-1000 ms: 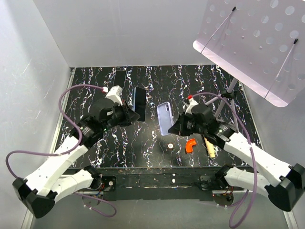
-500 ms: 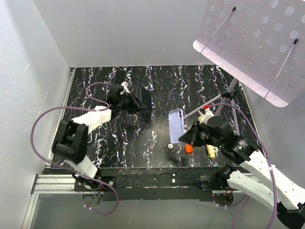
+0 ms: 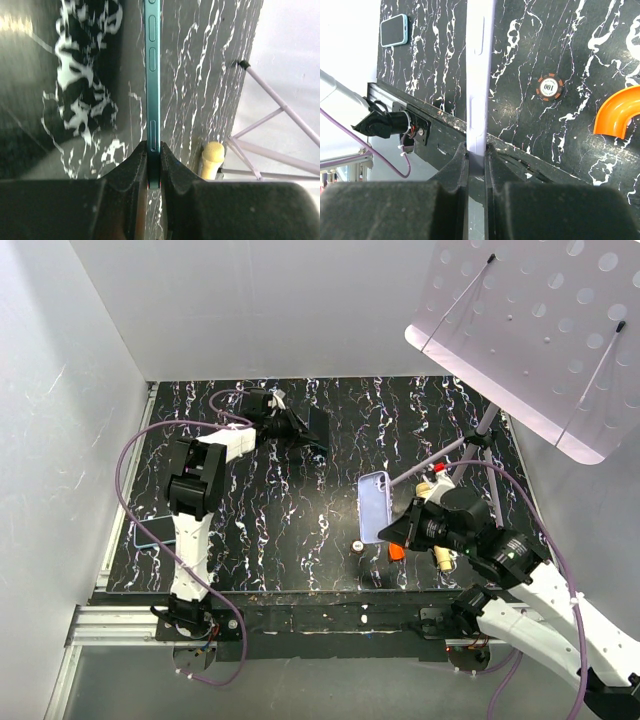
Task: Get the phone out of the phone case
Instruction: Place the phone at the center of the board.
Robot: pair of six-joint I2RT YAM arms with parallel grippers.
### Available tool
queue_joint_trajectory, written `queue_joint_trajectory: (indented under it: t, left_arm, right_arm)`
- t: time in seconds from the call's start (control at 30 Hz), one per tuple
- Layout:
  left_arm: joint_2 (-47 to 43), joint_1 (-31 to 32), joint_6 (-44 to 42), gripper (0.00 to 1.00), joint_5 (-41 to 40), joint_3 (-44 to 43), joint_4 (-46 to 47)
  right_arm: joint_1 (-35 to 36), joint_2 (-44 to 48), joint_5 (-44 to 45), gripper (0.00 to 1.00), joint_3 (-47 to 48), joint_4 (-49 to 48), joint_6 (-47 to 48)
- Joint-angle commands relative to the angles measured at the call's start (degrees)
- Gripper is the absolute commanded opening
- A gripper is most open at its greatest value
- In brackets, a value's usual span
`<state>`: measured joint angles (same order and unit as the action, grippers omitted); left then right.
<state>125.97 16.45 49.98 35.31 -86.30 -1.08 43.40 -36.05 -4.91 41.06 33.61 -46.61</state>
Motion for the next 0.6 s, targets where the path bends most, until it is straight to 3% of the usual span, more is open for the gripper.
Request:
queue_joint_trajectory:
  t: [0.0,0.37,0.57]
  left_arm:
    - [3.2,-1.4,-2.3,0.00,1.6,-10.2,-4.4]
    - [12.9,-2.4,0.7,0.00,2.7,-18.9,-6.8]
    - [14.1,-2.7,-5.8,0.00,-2.2,-22.4,-16.0]
  right_arm:
    - [-0.1,1.5,0.6,0.01,0.2,0.1,-0.8]
    - [0.0,2.8,1.8,0.01,0.6,1.9,-1.1]
    - [0.0,2.9,1.5,0.01,0.4,1.9,-1.5]
